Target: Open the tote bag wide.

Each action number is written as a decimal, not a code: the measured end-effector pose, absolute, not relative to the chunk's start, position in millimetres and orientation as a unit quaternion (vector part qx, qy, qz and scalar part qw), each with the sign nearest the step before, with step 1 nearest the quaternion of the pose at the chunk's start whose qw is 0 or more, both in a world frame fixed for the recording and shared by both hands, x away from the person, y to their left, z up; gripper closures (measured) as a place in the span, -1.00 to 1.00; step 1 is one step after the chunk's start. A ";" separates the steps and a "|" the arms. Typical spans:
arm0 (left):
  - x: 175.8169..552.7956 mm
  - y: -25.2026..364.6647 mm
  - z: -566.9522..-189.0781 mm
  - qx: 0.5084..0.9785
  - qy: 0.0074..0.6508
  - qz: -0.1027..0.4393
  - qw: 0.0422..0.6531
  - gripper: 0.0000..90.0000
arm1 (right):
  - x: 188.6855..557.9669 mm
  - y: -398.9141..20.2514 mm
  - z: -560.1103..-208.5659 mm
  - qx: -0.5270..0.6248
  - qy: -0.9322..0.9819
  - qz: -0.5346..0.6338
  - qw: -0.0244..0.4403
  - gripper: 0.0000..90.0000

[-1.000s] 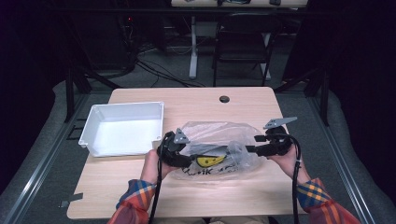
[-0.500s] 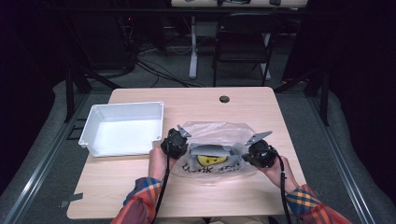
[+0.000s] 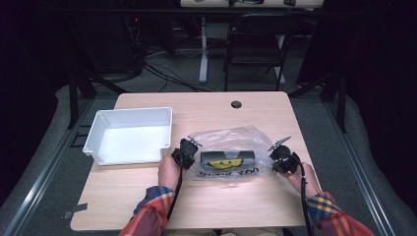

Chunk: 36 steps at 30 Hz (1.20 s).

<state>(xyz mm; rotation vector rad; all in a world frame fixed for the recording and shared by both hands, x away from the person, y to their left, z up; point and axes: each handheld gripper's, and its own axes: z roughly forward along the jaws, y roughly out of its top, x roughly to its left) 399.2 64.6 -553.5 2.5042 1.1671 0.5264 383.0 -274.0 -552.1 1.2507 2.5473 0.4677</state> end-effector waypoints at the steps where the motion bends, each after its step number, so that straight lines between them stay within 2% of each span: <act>1: 398.5 64.8 -553.7 0.880 0.408 0.185 0.159 0.99 | 384.3 -276.8 -552.1 0.435 0.876 0.159 0.133 1.00; 7: 397.0 66.6 -552.4 0.880 0.406 0.183 0.164 0.98 | 386.2 -285.8 -548.4 0.443 0.874 0.159 0.118 0.96; 10: 395.5 69.4 -547.6 0.877 0.409 0.179 0.179 0.89 | 384.2 -287.6 -533.9 0.424 0.882 0.182 0.094 0.53; 14: 393.8 74.2 -539.7 0.873 0.409 0.175 0.198 0.81 | 375.1 -287.2 -505.0 0.396 0.884 0.236 0.079 0.23; 17: 393.5 76.9 -534.6 0.870 0.409 0.176 0.209 0.78 | 365.3 -281.4 -485.5 0.369 0.885 0.272 0.085 0.10; 21: 394.5 77.6 -531.2 0.866 0.409 0.180 0.223 0.77 | 352.8 -264.0 -466.9 0.323 0.885 0.316 0.113 0.04; 24: 396.6 75.3 -534.1 0.867 0.407 0.178 0.225 0.77 | 353.5 -242.8 -470.8 0.285 0.897 0.309 0.137 -0.09; 26: 398.6 72.8 -537.5 0.869 0.404 0.176 0.224 0.77 | 363.5 -231.9 -484.6 0.285 0.905 0.291 0.125 -0.15; 28: 400.4 70.7 -540.6 0.871 0.402 0.175 0.224 0.77 | 373.8 -227.5 -500.4 0.289 0.909 0.274 0.123 -0.14; 29: 401.3 69.8 -542.2 0.871 0.401 0.174 0.223 0.77 | 377.5 -227.5 -506.2 0.293 0.911 0.266 0.114 -0.07; 31: 403.1 69.3 -545.3 0.872 0.402 0.170 0.223 0.77 | 380.3 -229.5 -513.0 0.297 0.914 0.253 0.115 0.18; 32: 403.6 69.4 -546.2 0.872 0.403 0.171 0.221 0.77 | 380.5 -231.3 -513.8 0.298 0.914 0.251 0.114 0.37; 36: 405.4 70.3 -548.1 0.871 0.406 0.166 0.222 0.77 | 378.3 -236.3 -515.7 0.312 0.910 0.247 0.112 0.83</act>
